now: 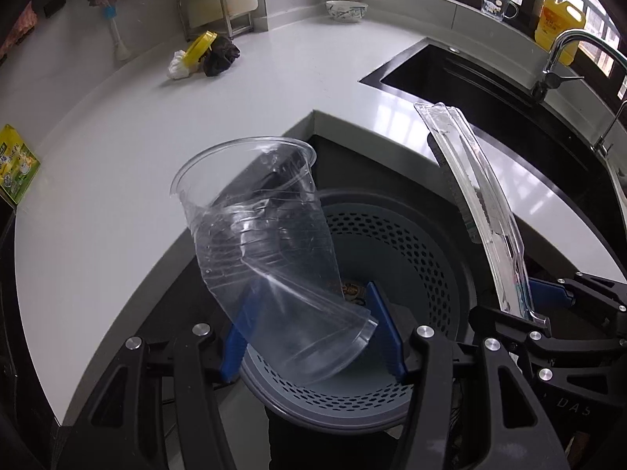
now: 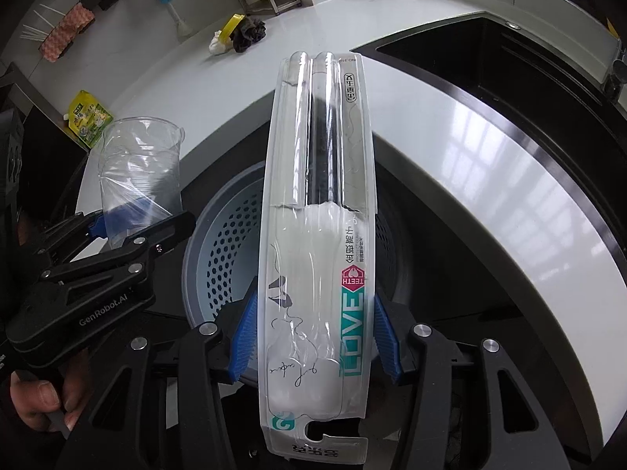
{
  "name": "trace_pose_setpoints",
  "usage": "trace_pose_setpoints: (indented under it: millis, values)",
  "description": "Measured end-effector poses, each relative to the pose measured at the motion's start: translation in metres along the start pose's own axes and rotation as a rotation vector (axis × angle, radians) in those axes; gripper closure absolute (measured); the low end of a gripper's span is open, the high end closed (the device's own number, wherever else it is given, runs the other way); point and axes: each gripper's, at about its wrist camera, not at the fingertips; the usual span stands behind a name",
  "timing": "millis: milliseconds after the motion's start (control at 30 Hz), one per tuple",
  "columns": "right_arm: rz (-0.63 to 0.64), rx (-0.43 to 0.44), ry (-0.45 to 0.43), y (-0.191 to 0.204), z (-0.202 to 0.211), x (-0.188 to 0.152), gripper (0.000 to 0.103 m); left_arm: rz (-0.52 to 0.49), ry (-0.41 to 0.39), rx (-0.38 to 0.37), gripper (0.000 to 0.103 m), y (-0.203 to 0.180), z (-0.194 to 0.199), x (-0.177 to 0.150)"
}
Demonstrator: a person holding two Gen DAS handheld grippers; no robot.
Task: Collect trash
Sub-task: 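Carry cup and toothbrush package over the bin and open both grippers, then move both tools toward the yellow-rimmed container and black cloth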
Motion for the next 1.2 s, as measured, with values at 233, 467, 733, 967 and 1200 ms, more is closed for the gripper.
trace_pose_setpoints:
  millis: [233, 467, 733, 967, 1200]
  values:
    - [0.015, 0.041, 0.115, -0.002, -0.031, -0.010, 0.053, -0.003, 0.092, 0.008, 0.047, 0.004, -0.034, -0.012]
    - [0.019, 0.088, 0.190, 0.000, -0.058, -0.006, 0.053, 0.012, 0.137, 0.008, 0.046, 0.010, -0.053, -0.014]
    - [0.008, 0.101, 0.194, 0.008, -0.068, 0.002, 0.040, 0.037, 0.136, 0.028, 0.037, 0.021, -0.056, -0.012]
    - [0.016, 0.074, 0.168, 0.007, -0.057, 0.005, 0.037, 0.060, 0.126, 0.041, 0.027, 0.029, -0.051, -0.010]
    - [0.019, 0.059, 0.149, 0.010, -0.049, 0.005, 0.037, 0.072, 0.122, 0.051, 0.026, 0.031, -0.045, -0.008]
Point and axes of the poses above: each gripper's, at about its wrist camera, not at the fingertips, and z roughly against the way its jaws point, y to its left, x to its top, and after that the axes turned 15 degrees about z, right-handed
